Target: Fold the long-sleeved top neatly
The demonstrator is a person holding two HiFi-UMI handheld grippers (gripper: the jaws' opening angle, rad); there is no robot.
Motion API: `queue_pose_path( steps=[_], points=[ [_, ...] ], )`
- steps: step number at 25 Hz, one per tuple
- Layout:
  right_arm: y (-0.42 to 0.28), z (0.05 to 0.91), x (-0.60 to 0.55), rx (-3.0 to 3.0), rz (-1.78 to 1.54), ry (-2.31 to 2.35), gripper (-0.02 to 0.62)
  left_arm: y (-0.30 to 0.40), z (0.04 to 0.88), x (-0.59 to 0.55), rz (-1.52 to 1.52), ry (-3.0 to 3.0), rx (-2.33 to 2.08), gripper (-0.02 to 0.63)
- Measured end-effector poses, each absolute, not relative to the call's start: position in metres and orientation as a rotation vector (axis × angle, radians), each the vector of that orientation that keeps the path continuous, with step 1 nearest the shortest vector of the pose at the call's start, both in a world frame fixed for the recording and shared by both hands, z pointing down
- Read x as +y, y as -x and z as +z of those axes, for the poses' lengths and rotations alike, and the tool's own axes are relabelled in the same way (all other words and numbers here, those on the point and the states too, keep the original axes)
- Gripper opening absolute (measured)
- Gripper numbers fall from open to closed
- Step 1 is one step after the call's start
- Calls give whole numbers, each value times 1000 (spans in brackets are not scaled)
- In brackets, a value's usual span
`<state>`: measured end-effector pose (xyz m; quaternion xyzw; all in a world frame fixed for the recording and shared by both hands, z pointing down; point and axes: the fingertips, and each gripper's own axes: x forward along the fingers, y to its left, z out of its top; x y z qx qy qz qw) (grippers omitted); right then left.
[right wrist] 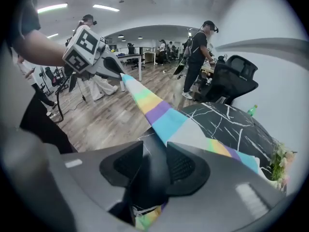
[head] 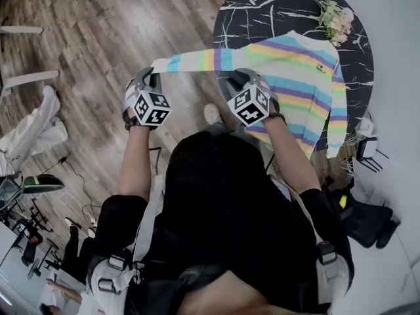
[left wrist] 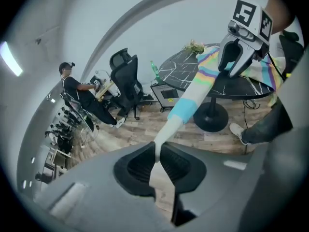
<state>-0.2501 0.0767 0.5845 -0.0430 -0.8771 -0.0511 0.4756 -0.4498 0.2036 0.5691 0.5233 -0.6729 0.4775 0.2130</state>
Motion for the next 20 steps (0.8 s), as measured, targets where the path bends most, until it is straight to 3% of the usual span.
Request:
queue_pose_path(
  steps=[5, 11, 20],
  points=[
    [250, 579, 82, -2162, -117, 112, 155, 444, 581, 211, 1285, -1424, -1864, 41],
    [232, 559, 79, -2226, -54, 71, 152, 456, 533, 182, 1138, -1392, -2086, 41],
    [125, 539, 17, -2247, 9, -121, 147, 399, 414, 69, 861, -1556, -2343, 40]
  ],
)
